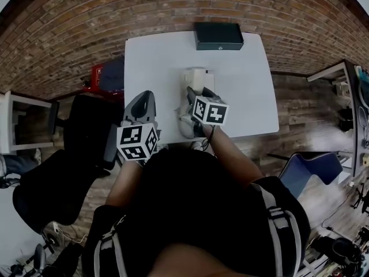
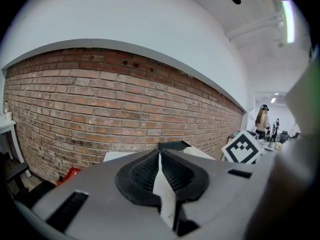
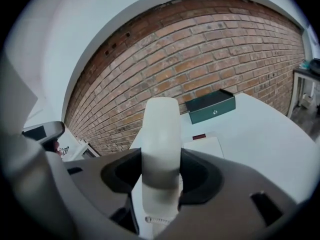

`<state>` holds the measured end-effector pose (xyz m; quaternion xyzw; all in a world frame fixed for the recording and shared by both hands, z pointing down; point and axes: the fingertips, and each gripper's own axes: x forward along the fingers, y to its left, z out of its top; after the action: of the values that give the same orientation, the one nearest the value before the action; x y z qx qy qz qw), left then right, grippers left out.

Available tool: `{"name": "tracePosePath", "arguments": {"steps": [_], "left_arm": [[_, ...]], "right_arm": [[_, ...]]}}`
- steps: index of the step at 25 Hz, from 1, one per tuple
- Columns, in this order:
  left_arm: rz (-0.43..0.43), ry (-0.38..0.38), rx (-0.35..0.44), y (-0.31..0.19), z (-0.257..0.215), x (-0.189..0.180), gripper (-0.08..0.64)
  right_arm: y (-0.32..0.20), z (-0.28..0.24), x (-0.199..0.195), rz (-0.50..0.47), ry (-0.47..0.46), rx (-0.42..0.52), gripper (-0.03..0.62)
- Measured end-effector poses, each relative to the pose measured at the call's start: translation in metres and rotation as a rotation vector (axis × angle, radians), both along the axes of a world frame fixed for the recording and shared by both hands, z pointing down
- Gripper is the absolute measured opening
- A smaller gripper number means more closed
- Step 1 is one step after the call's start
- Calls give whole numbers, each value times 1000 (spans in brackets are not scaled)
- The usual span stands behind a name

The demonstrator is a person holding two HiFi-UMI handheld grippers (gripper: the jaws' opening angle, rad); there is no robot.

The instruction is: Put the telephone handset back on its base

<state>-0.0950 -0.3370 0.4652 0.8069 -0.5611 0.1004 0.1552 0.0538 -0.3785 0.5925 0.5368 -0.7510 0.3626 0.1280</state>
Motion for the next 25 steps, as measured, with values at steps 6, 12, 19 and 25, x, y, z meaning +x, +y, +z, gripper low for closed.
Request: {"name": "tracePosePath", "arguments": {"steps": [6, 12, 19, 25], "left_arm": [[-16, -2, 0, -7, 1, -17, 15], [-22, -3, -4, -10, 3, -23, 15], [-42, -4, 0, -12, 2, -33, 15], [-50, -2, -5, -10, 3, -40, 15]], "right_arm": [[-9, 30, -10, -11, 58, -79, 202], [-12, 54, -17, 2, 102, -145, 202], [-18, 74, -19, 6, 138, -198, 202], [-21, 83, -23, 15, 137, -231, 202]]}}
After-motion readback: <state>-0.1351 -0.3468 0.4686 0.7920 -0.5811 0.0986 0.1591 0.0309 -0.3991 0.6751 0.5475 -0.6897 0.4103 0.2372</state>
